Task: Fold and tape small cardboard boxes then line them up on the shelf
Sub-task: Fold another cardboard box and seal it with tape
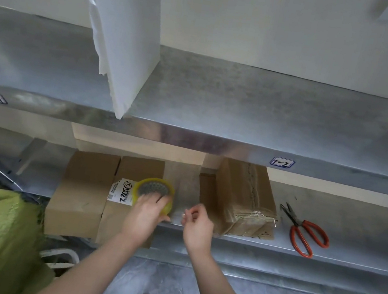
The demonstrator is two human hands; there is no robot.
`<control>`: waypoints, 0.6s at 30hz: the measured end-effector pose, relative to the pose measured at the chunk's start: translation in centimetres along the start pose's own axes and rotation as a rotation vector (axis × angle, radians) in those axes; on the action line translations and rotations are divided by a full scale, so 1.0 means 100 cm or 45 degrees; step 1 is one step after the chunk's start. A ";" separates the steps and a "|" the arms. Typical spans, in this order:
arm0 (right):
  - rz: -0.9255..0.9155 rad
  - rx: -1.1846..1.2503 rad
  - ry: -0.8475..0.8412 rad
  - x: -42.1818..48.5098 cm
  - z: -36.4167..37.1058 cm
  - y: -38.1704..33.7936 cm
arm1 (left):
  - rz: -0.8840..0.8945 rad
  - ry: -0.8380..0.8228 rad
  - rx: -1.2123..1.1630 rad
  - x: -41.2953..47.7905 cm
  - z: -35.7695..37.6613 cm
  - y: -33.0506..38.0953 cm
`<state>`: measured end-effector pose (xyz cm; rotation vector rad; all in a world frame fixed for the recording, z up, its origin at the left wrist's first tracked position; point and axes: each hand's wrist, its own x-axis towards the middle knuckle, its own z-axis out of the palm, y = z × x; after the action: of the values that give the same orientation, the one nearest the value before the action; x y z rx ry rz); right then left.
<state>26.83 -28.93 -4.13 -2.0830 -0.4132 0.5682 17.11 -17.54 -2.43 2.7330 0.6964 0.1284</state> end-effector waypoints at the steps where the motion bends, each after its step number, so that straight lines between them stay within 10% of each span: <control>1: 0.025 -0.033 -0.025 0.005 0.003 0.002 | -0.007 0.003 0.000 0.001 0.006 -0.002; 18: -0.045 -0.701 -0.051 0.029 0.011 0.036 | -0.009 -0.260 0.025 0.003 0.045 -0.025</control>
<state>28.94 -28.67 -8.36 -2.5828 -0.6885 0.5145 17.02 -16.57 -7.48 2.7117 0.6521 -0.1584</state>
